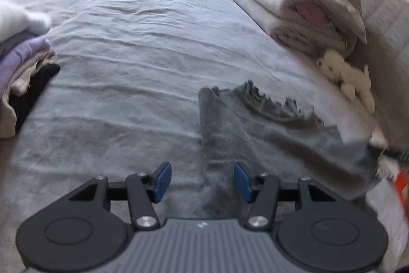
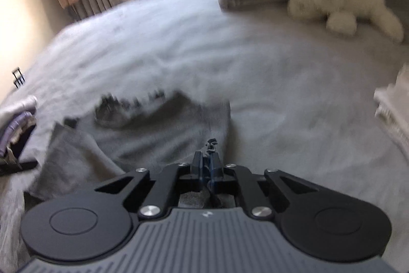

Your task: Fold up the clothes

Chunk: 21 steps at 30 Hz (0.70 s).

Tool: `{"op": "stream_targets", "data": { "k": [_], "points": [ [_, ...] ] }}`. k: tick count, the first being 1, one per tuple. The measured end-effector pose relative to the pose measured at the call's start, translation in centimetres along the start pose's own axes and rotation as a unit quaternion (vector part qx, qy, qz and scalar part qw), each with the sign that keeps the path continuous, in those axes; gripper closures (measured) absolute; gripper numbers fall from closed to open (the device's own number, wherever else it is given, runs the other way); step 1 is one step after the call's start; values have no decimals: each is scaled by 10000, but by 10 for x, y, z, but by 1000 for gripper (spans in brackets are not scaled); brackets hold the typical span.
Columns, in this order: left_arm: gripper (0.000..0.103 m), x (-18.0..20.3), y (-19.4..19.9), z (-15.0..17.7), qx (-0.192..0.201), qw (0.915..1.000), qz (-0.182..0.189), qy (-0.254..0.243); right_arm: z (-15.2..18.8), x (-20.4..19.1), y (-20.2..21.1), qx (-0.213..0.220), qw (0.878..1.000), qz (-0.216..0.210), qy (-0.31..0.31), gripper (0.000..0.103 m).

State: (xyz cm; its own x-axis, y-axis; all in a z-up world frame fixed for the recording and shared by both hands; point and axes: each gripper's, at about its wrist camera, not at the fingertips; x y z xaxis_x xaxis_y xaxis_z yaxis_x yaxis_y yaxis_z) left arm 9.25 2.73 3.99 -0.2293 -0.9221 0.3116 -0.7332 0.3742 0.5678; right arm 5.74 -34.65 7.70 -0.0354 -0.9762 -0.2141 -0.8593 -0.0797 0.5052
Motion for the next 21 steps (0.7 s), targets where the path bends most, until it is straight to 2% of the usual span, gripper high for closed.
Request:
{"op": "stream_targets", "data": {
  "k": [2,5,9,14,18,21],
  "points": [
    [47,3,3,-1,40,9999,67,-85,-5,2,9,285,9995,102,90,96],
    [47,5,3,-1,65,9998,57,-151,-6,8,13,360,9989,269,129,96],
    [47,8,-2,3,-1,9997,24,-224,-6,7,28,680,9976,152,54,96],
    [47,11,-3,2,70,9998,51,-202,3,0,11,131,9992,260,262,95],
    [47,3,-13,-3,108,9998,3,169,4,1,15,168,9995,230,157,95],
    [47,8,-24,-4,215,9997,-38,51,5,1,14,212,9991,331,127,95]
  ]
}}
Point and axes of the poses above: each gripper's, at about its wrist camera, not at the fingertips, and y roughly against the way its jaws point, x to its right, z to its underside, and after that the axes turned 11 degrees about x, right-handed
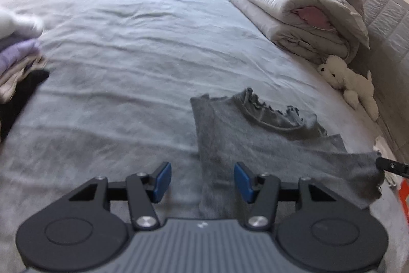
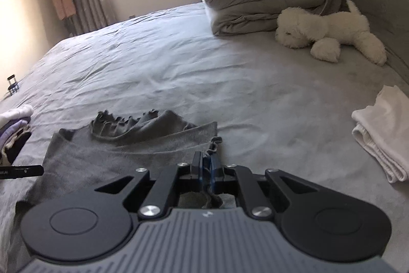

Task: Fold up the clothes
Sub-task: 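Lay the folded edge down and open the right gripper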

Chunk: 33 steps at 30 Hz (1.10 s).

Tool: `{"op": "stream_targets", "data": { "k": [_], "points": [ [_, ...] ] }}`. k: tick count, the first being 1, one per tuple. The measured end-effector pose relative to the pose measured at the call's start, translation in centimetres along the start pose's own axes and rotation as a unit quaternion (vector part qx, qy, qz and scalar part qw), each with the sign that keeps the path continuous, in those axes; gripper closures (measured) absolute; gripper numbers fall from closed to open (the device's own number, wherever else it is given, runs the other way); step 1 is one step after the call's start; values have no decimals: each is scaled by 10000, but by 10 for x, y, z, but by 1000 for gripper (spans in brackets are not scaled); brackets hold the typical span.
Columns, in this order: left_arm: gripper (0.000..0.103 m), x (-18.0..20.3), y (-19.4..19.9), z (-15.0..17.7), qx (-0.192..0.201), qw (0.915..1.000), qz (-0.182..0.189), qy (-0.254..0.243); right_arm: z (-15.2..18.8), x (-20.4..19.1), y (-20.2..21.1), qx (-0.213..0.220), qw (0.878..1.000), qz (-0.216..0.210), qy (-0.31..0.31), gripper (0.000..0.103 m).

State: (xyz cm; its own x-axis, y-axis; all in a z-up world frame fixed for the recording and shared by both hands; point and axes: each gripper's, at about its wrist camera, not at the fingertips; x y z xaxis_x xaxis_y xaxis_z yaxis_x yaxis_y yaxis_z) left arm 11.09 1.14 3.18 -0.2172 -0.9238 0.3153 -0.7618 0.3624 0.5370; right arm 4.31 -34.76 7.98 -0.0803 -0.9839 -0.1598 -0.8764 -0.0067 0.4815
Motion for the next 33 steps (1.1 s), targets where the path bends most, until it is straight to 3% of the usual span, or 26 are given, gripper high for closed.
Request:
{"op": "stream_targets", "data": {
  "k": [2,4,5,13,16,19,23,25,27,31,33],
  "points": [
    [49,4,-4,0,38,10000,-26,-44,2,-2,-3,-50,10000,35,25,95],
    [78,5,-7,1,9,10000,-32,-71,3,-3,-4,-32,10000,51,71,95],
    [98,4,-7,0,-7,10000,-33,-70,3,-4,-4,-18,9999,58,95,95],
    [99,-16,6,-18,243,9992,25,307,-1,-11,1,252,9995,-207,7,95],
    [103,-23,8,-24,396,9988,-179,205,-2,-14,0,271,9994,-201,23,95],
    [103,-40,10,-27,518,9968,-541,266,2,-21,-12,66,9998,-141,160,95],
    [101,-40,14,-28,383,9981,-151,461,9,-25,-25,-186,9994,-5,305,95],
    [92,-35,16,-28,328,9983,76,485,9,-25,-26,-170,9995,-8,280,95],
    [67,-24,17,-25,252,9988,224,347,7,-23,-23,-86,9997,-11,222,95],
    [48,-4,8,-13,41,9998,72,-175,-3,-11,-13,149,9999,-29,-83,95],
    [47,-1,2,-6,-34,9994,-128,-330,-3,-6,-17,21,9998,-32,-203,95]
  ]
}}
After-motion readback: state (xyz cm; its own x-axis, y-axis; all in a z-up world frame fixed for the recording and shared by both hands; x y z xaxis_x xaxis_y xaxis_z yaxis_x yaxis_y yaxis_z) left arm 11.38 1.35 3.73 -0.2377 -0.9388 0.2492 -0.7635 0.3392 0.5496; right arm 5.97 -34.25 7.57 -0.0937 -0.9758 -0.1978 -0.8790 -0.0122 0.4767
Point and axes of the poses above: each gripper's, at about its wrist camera, not at the fingertips, and y roughly against the way its jaws point, x to its right, z to its underside, and after that the axes turned 11 degrees about x, right-handed
